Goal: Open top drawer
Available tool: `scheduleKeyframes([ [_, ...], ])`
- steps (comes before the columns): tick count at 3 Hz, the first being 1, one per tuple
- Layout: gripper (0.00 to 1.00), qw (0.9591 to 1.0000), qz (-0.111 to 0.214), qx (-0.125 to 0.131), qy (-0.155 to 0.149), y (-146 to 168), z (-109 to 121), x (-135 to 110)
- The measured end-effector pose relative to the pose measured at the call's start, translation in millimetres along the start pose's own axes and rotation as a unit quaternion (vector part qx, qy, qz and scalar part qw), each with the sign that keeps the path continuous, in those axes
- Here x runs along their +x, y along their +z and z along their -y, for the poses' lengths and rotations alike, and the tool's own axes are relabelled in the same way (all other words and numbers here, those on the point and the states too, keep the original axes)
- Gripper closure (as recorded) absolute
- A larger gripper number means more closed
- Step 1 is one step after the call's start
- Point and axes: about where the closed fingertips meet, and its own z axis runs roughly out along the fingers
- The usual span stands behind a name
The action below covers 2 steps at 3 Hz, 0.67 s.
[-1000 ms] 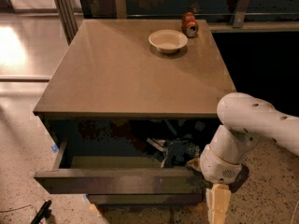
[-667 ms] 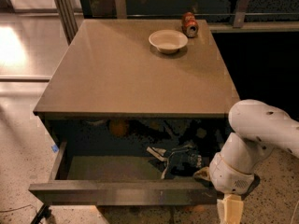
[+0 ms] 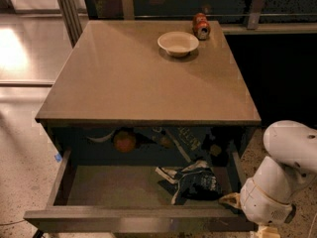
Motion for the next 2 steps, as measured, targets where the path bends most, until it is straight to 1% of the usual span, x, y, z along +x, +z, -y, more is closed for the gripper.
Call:
scheduleKeyframes([
  [1,0.00,1.0000,0.000,0.000,0.000,0.0,0.0,0.0],
  [2,0.00,1.0000,-0.005,-0.007,-0.002,5.6,-5.5,1.9],
])
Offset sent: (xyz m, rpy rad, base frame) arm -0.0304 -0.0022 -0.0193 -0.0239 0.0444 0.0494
